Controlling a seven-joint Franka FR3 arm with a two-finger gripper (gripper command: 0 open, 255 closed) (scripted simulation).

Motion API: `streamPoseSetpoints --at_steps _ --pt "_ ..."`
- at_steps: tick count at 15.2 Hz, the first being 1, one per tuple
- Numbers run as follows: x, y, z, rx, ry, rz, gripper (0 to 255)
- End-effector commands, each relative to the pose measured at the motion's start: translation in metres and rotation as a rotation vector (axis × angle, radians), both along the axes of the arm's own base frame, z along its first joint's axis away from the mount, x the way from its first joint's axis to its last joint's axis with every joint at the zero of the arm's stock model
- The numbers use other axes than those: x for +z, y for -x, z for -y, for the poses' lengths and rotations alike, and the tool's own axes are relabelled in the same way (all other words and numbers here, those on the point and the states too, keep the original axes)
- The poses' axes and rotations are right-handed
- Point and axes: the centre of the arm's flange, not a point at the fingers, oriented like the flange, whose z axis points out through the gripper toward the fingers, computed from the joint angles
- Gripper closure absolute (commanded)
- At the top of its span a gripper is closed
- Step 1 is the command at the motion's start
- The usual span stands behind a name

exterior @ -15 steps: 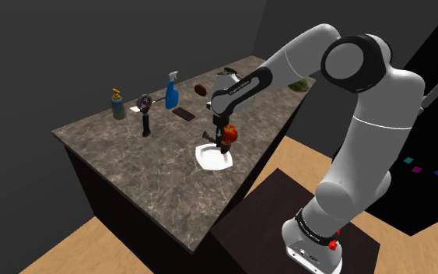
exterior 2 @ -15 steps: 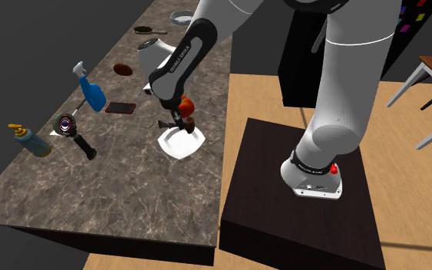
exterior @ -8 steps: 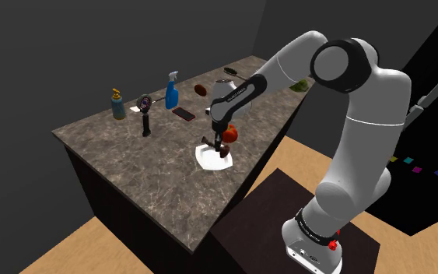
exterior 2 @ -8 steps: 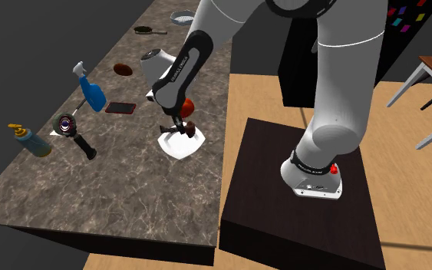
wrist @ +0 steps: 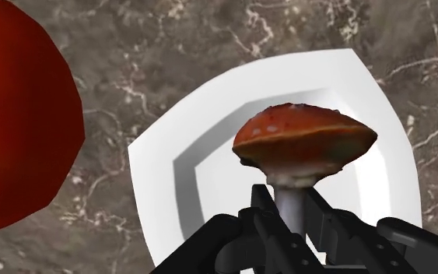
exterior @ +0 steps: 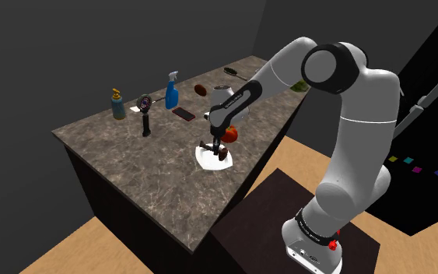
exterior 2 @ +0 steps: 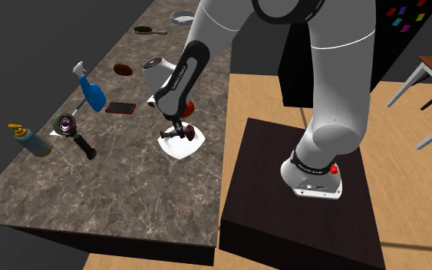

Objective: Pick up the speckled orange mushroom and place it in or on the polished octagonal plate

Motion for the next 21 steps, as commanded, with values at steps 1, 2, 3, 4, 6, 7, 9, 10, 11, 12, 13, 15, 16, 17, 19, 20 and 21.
streamPoseSetpoints --at_steps 1,2,3,4,6,7,9,10,11,12,13,15,16,17,19,20,21 --pt "-0.005 0.003 0.001 -0.002 0.000 -0.012 255" --pt "-0.005 0.003 0.001 -0.002 0.000 -0.012 255" --pt "-0.005 0.003 0.001 -0.002 0.000 -0.012 255" --pt "-0.005 0.003 0.001 -0.002 0.000 -0.012 255" --pt "-0.006 0.004 0.001 -0.002 0.000 -0.012 0" --pt "-0.005 0.003 0.001 -0.002 0.000 -0.012 0" --pt "-0.005 0.003 0.001 -0.002 0.000 -0.012 0" --pt "-0.006 0.003 0.001 -0.002 0.000 -0.012 0" --pt "-0.005 0.003 0.001 -0.002 0.000 -0.012 0" --pt "0.008 0.001 0.001 -0.002 0.000 -0.012 0" --pt "0.021 -0.001 0.001 -0.002 0.000 -0.012 0" --pt "0.044 -0.005 0.001 -0.002 0.000 -0.012 0" --pt "0.044 -0.005 0.001 -0.002 0.000 -0.012 0" --pt "0.044 -0.005 0.001 -0.002 0.000 -0.012 0" --pt "0.044 -0.005 0.001 -0.002 0.000 -0.012 0" --pt "0.044 -0.005 0.001 -0.002 0.000 -0.012 0" --pt "0.044 -0.005 0.001 -0.002 0.000 -0.012 0"
